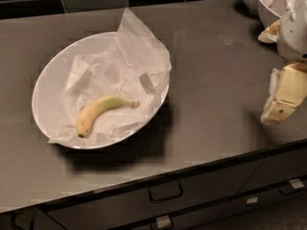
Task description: Pick banana from white bowl
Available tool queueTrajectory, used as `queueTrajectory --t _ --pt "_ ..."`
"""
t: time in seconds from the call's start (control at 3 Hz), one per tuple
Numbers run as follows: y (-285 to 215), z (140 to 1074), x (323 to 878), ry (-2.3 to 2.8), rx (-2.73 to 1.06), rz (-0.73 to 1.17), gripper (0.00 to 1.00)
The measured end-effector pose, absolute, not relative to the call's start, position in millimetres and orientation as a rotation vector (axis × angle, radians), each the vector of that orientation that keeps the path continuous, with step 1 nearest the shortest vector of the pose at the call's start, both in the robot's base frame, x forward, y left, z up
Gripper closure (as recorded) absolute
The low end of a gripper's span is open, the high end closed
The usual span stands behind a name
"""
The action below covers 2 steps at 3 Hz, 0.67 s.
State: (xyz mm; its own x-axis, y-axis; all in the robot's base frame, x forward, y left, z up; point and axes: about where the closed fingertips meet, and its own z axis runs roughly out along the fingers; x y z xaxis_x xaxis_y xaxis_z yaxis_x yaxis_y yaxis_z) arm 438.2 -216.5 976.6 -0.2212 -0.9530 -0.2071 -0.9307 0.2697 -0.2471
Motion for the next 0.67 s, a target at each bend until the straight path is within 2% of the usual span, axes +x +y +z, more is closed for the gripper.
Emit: queueTrajectory --t 0.67 --pt "-207.4 977.5 442.1 2.205 -1.747 -0.103 0.0"
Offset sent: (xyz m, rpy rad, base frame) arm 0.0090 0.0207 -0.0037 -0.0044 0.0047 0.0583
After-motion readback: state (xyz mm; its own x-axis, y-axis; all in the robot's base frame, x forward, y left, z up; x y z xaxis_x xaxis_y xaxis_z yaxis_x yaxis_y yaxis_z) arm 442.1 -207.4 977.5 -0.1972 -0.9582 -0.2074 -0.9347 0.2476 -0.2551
